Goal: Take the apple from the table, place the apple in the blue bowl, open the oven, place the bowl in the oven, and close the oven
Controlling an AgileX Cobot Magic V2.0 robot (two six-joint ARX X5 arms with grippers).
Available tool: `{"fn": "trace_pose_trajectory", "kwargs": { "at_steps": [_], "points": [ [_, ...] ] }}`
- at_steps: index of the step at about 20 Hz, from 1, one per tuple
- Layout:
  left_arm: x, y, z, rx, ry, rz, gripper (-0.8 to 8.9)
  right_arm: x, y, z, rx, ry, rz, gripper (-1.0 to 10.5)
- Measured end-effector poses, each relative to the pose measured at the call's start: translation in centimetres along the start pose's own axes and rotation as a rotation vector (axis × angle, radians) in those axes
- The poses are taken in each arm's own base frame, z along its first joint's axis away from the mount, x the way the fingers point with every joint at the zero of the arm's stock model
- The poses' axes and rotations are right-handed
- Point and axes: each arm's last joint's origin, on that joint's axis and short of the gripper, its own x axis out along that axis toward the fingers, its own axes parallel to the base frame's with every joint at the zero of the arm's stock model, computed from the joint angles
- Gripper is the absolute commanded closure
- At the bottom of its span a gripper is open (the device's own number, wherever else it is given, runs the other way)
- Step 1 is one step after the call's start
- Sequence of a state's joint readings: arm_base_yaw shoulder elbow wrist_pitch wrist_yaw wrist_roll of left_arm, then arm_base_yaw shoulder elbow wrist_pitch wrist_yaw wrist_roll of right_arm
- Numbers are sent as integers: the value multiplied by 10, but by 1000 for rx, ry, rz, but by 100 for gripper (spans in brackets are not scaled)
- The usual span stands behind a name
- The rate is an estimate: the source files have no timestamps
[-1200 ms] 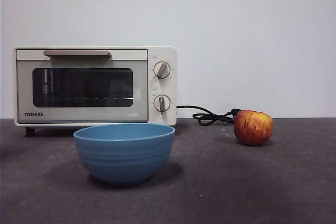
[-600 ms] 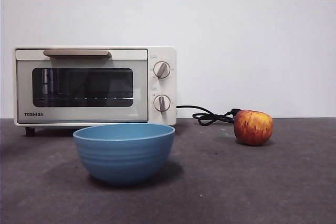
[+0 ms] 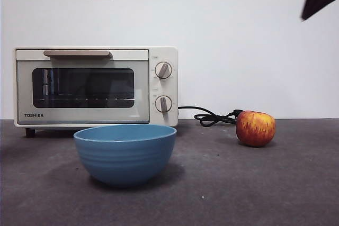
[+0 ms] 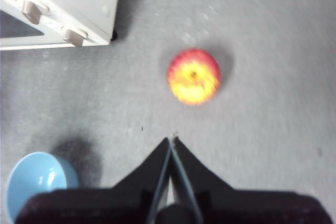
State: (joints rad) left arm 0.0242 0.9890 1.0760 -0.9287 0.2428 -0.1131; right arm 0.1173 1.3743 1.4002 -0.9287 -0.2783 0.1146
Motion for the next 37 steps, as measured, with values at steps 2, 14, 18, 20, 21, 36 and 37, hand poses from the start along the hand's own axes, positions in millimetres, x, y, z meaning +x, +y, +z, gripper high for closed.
{"fn": "trace_pose_trajectory", "kwargs": {
  "at_steps": [2, 14, 18, 20, 21, 36, 37],
  "points": [
    [1, 0, 0, -2, 10, 0, 817, 14, 10, 10, -36, 34, -34, 936],
    [3, 1, -2, -9, 38, 4, 817, 122, 26, 28, -184, 279, -267, 586],
    [3, 1, -2, -9, 38, 4, 817, 147, 22, 28, -182, 302, -272, 340],
    [3, 1, -2, -9, 38, 4, 817, 155, 21, 29, -184, 285, -273, 340],
    [3, 1, -2, -9, 38, 4, 817, 159, 20, 30, -184, 274, -272, 340],
    [3, 1, -2, -9, 38, 4, 817, 203, 12, 28, -146, 257, -266, 339],
    [3, 1, -2, -9, 38, 4, 817, 207, 11, 27, -143, 264, -267, 339]
  ]
}}
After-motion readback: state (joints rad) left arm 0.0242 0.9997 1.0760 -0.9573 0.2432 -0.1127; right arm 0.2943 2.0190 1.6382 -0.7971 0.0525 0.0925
